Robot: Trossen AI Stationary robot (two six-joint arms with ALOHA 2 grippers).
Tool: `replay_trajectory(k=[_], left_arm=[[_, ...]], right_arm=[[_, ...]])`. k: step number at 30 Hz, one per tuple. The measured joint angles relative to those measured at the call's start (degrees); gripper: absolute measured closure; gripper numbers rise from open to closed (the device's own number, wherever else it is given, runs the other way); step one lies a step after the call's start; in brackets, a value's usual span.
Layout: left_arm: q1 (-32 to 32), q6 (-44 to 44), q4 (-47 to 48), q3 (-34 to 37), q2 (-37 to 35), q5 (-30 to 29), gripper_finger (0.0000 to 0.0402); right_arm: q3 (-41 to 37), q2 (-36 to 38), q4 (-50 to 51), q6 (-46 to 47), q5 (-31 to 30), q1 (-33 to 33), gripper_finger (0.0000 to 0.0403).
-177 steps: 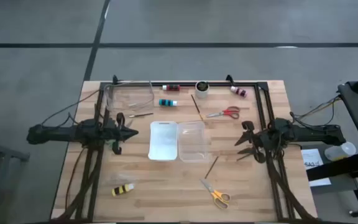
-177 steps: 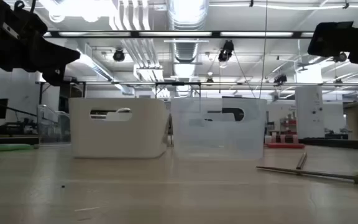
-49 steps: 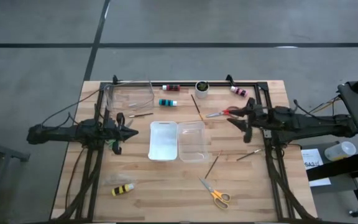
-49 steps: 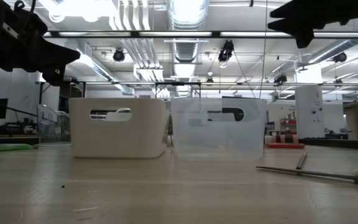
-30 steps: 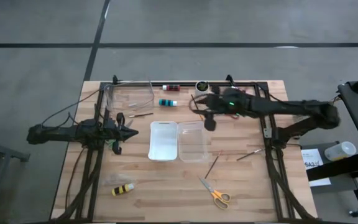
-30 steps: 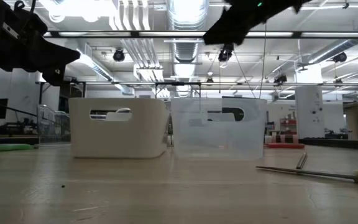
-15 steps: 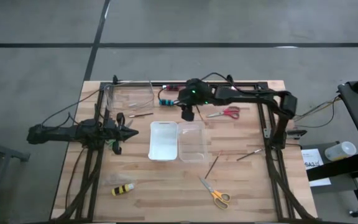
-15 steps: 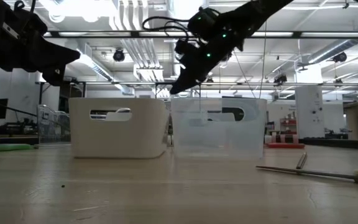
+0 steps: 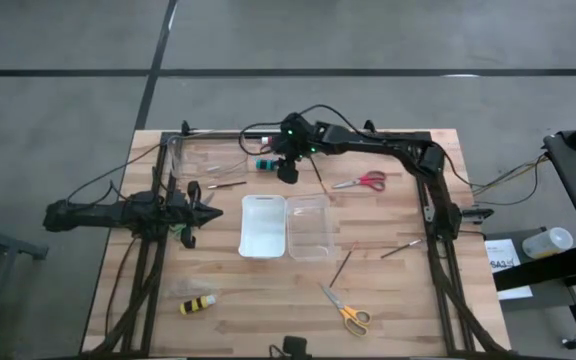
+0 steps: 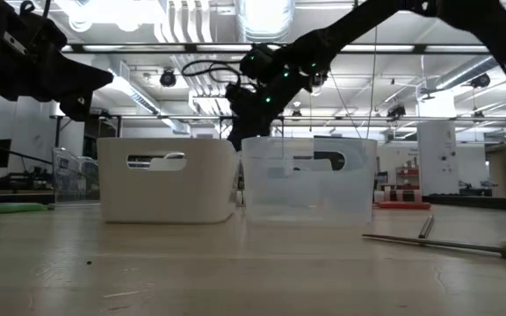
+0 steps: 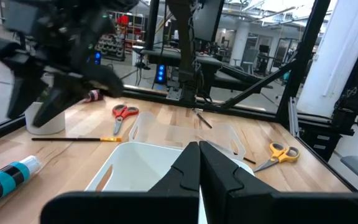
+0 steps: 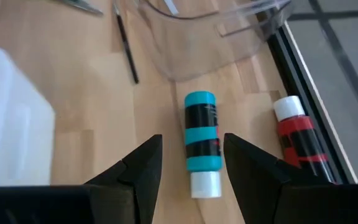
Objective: Pick & Place Paint Supplies
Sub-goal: Put the blue paint bottle into the white bin
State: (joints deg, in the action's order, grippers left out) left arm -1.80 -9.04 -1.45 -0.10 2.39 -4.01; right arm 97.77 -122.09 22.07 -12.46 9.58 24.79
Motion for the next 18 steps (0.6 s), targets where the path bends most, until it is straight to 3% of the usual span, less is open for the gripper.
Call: replay_trajectory(k=[5,11,18], left_arm=[[0.0,0.0,0.0,0.0,0.0,0.0,0.0400],[0.0,0.0,0.0,0.0,0.0,0.0,0.0400],[0.0,0.0,0.0,0.0,0.0,0.0,0.0400]], right_arm=[[7.7,-5.2,4.7,-0.8,0.1,0.7,0.0222],[14.7,-10.0,10.8,-2.5,0.5,0.7,0.0158],[17.4,-14.2,14.0,-4.7,-0.6,1.1,0.0127]])
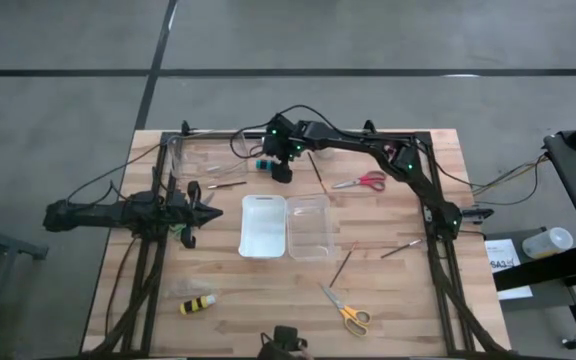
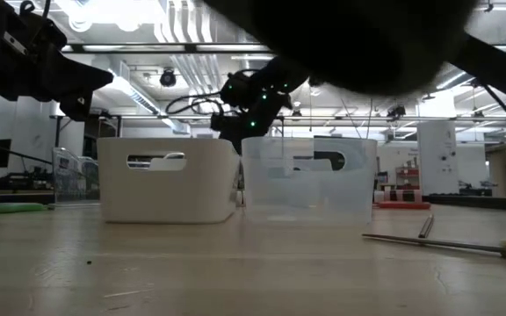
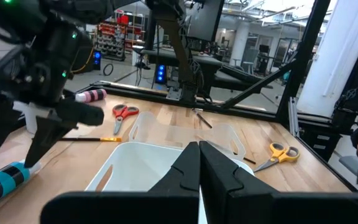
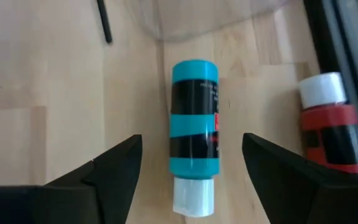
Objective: Pick & Place Paint Supplies
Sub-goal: Put the blue paint bottle into the white bin
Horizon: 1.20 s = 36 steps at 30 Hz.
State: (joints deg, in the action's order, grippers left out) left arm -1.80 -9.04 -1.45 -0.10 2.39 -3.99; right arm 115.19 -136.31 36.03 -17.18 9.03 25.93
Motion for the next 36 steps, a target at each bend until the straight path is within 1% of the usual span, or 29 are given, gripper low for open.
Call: replay_trajectory(k=[6,11,15,22,29,36], left_arm=[[0.0,0.0,0.0,0.0,0.0,0.0,0.0400],[0.0,0.0,0.0,0.0,0.0,0.0,0.0400],[0.0,0.0,0.0,0.0,0.0,0.0,0.0400],[0.0,0.0,0.0,0.0,0.0,0.0,0.0400],[0.0,0.0,0.0,0.0,0.0,0.0,0.0400],[0.0,0.0,0.0,0.0,0.0,0.0,0.0400]], right_arm=[[-0.5,-0.6,-0.8,-2.5,-0.2,0.0,0.0126],[-0.8,-0.6,-0.6,-3.4,-2.0,0.7,0.0126],[-1.1,-0.6,0.4,-3.1,1.4,1.3,0.0126],[-1.6,-0.6,0.0,-2.7,1.4,1.1,0.0126],[-3.8,-0.6,-0.6,-2.9,1.4,1.1,0.0126],[-3.9,-0.6,-1.1,-2.8,1.4,1.2,0.0126]])
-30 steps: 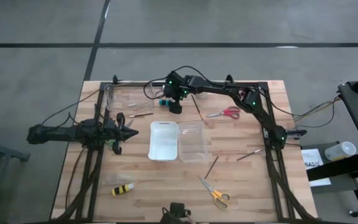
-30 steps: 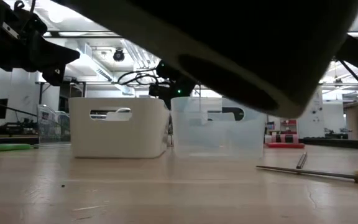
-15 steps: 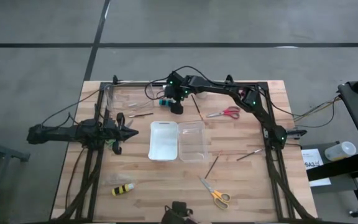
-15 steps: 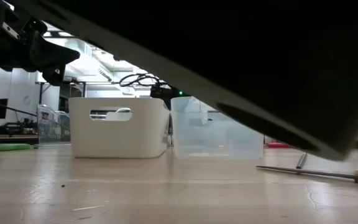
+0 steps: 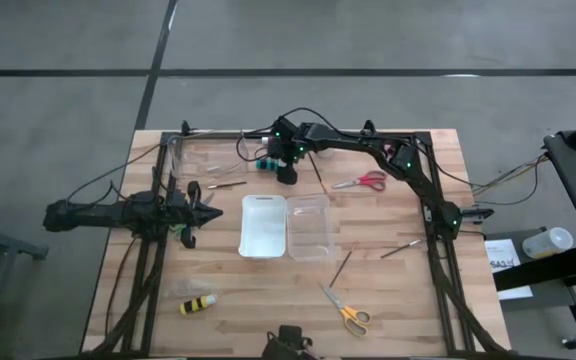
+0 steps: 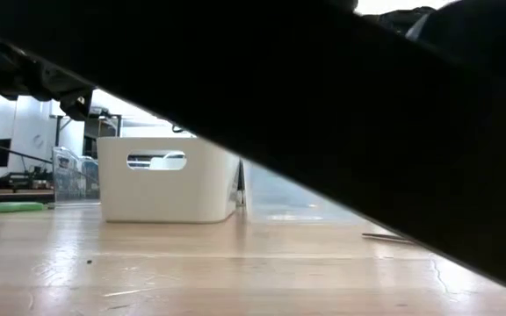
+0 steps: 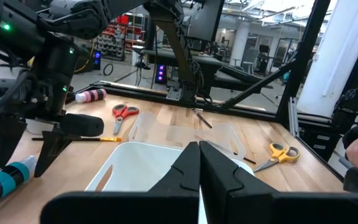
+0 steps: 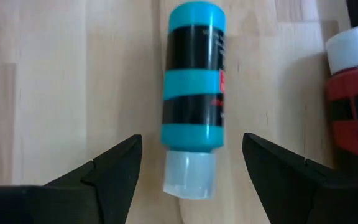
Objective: Pick & Place Paint Supplies
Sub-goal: Put the blue paint bottle into the white bin
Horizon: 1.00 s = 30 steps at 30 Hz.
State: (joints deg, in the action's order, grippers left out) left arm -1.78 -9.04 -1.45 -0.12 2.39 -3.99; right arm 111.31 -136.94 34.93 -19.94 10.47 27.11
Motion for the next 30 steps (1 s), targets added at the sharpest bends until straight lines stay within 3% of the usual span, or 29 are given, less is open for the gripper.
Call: replay_trajectory(k=[10,22,30], left_arm=[[0.0,0.0,0.0,0.0,0.0,0.0,0.0400],[0.0,0.0,0.0,0.0,0.0,0.0,0.0400],[0.0,0.0,0.0,0.0,0.0,0.0,0.0400]], right_arm=[[0.3,0.0,1.1,0.0,0.0,-0.1,0.0135],[0.3,0.0,1.1,0.0,0.0,-0.1,0.0251],[0.3,0.0,0.8,0.0,0.0,-0.1,0.0298]])
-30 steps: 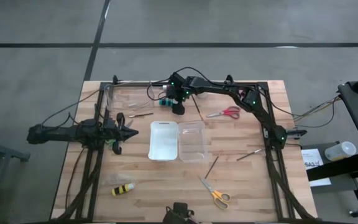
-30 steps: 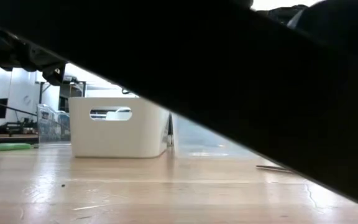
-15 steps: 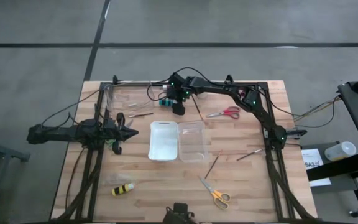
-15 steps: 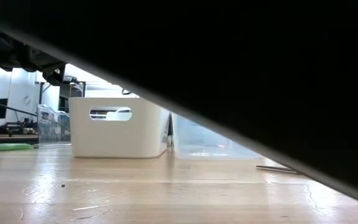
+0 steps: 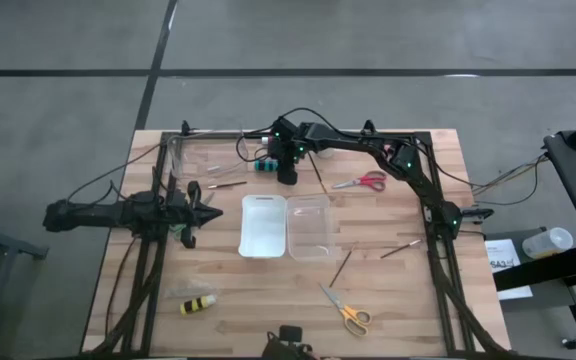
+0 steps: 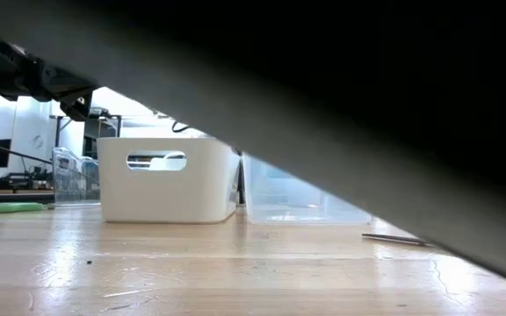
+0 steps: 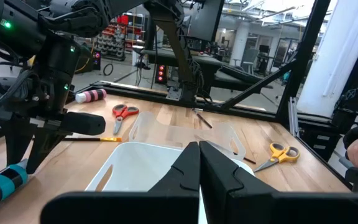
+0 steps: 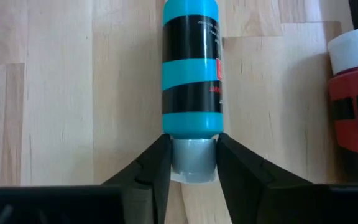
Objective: Pick & Place Paint Supplies
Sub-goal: Put the blue paint bottle into the white bin
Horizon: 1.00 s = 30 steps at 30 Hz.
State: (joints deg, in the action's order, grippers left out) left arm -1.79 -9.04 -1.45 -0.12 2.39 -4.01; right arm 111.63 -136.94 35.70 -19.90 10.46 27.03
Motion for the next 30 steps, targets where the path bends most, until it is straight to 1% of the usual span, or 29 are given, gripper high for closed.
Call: replay_trajectory(k=[30], left_arm=[[0.0,0.0,0.0,0.0,0.0,0.0,0.0400]], right_arm=[[0.0,0.4,0.9,0.4,-0.4,0.0,0.0305]])
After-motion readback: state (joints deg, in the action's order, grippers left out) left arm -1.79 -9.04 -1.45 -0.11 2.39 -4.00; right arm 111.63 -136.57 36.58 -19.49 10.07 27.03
